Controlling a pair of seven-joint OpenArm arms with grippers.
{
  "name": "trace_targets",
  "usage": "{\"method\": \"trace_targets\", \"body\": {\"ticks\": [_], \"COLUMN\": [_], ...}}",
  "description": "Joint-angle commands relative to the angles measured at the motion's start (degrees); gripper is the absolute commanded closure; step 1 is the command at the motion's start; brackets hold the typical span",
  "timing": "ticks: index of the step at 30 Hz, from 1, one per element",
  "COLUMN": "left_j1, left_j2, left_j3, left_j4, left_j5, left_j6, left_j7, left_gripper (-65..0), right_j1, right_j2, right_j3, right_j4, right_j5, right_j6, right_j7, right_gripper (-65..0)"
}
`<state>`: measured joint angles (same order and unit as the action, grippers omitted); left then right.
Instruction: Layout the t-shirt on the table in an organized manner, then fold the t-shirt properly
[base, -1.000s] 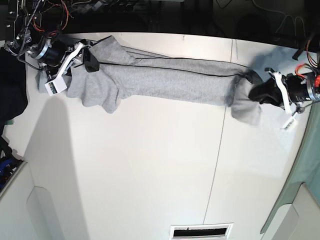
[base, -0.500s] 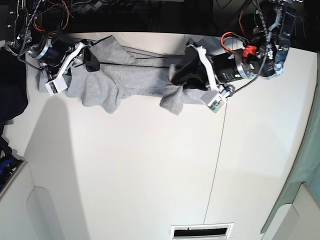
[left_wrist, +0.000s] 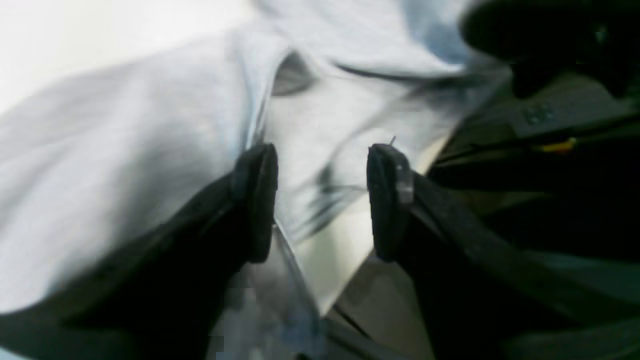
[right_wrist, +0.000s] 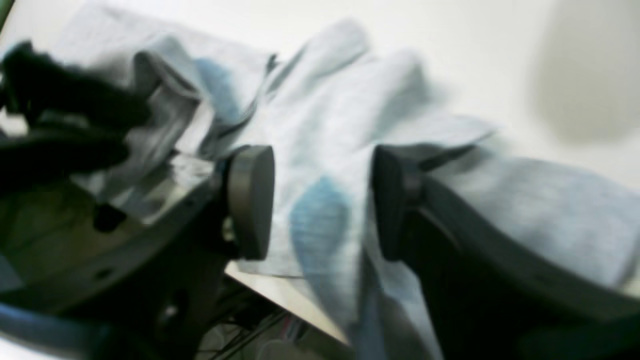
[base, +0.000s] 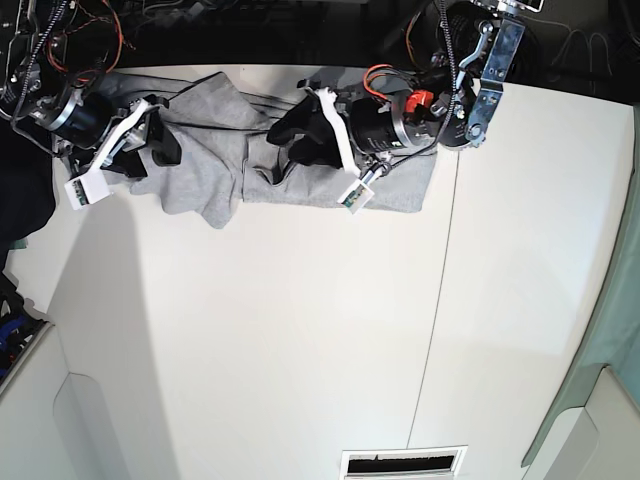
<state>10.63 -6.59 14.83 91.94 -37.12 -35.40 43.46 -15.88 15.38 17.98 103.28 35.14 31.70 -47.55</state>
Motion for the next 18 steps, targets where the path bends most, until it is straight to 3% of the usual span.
{"method": "trace_targets", "body": {"ticks": [1,9,13,18], "left_j1": [-0.44,-0.48,-0.46,-0.44], "left_j2": [0.63,1.46,0.70,0.70], "left_j3": [0.63,-0.52,-1.31,-1.31], "left_j4": [0.87,1.22,2.25,4.92], "left_j5": [-1.25,-1.42,-4.50,-9.99], "left_j6": [-0.87,-0.94,-4.48,-4.60], "left_j7": [-0.96,-0.35,0.04,3.82], "left_gripper": [-31.6,-31.6,-31.6,-31.6], "right_j1": [0.11,-0.17,0.31,0.28], "right_j2": [0.63,0.85,0.83,0.81], "right_j3": [1.68,12.22,13.55,13.55], "right_j4": [1.03,-2.05,-8.11,-16.00], "right_j5": [0.98,0.55,-1.70,-1.53], "right_j6": [0.00,-0.52,-2.36,-2.34], "right_j7": [0.63,0.24,3.06,5.38], "right_gripper": [-31.2,-31.3,-31.3,-31.3]}}
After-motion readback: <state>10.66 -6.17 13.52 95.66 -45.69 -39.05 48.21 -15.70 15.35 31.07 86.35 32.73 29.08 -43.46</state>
